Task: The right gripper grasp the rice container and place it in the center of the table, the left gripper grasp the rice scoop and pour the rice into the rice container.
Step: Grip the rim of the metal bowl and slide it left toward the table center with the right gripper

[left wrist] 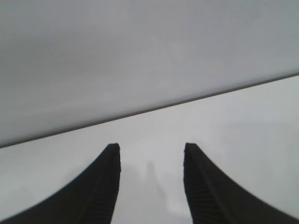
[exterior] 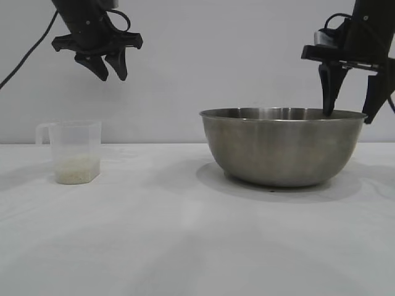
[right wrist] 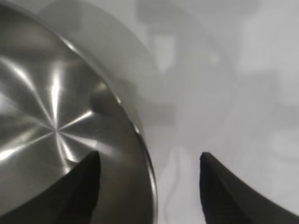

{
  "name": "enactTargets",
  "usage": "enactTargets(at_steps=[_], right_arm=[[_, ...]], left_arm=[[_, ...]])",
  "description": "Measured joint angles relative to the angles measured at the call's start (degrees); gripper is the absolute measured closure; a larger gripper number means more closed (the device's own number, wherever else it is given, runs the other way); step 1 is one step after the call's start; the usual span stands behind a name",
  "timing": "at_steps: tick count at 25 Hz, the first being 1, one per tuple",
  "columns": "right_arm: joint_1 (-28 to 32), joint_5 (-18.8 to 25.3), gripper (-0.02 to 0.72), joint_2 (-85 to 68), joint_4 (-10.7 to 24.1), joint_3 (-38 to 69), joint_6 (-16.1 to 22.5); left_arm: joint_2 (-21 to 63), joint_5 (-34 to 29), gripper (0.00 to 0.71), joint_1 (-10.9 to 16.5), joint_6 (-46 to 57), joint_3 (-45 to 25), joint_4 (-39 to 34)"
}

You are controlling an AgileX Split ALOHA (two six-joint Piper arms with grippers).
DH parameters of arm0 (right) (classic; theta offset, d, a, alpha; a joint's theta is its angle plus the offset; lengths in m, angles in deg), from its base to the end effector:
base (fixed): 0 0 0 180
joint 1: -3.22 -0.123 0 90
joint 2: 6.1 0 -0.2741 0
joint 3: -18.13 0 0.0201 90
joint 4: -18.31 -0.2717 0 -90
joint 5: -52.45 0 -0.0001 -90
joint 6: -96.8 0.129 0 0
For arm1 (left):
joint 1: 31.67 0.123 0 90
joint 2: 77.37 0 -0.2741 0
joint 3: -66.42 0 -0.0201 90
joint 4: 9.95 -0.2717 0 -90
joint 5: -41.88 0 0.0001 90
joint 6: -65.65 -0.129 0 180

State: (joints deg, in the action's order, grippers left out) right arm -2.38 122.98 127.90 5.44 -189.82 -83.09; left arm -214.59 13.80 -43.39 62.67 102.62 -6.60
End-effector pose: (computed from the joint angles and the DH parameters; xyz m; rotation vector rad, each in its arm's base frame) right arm 0.4606 0.0724 0.1385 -0.0415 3.0746 0.3344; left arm 0.5591 -0.1196 0.1956 0.2455 2.2426 -0.1404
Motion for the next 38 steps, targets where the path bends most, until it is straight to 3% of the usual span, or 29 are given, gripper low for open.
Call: enactTargets(at_steps=[5, 8, 12, 17, 24, 38], right_arm=[[0.00, -0.12, 0.267, 1.73, -0.10, 0.00, -0.41], [0.00, -0.12, 0.531, 2.11, -0.10, 0.00, -1.42], [0.00, -0.12, 0.703, 2.11, -0.34, 0.00, -1.89], [0.00, -0.12, 0.703, 2.11, -1.03, 0.00, -2.24], [-0.14, -0.12, 0.703, 2.20, -6.13, 0.13, -2.38], [-4.62, -0.38, 0.703, 2.20, -7.82, 0.13, -3.55]], left_arm=[[0.00, 0.10, 0.436, 0.00, 0.00, 0.00, 0.00], [0.00, 0.10, 0.436, 0.00, 0.00, 0.00, 0.00], [0.00, 0.10, 0.436, 0.00, 0.00, 0.00, 0.00], [0.00, 0.10, 0.436, 0.00, 0.00, 0.00, 0.00], [0.00, 0.10, 0.436, 0.00, 0.00, 0.00, 0.00], [0.00, 0.10, 0.436, -0.05, 0.00, 0.00, 0.00]])
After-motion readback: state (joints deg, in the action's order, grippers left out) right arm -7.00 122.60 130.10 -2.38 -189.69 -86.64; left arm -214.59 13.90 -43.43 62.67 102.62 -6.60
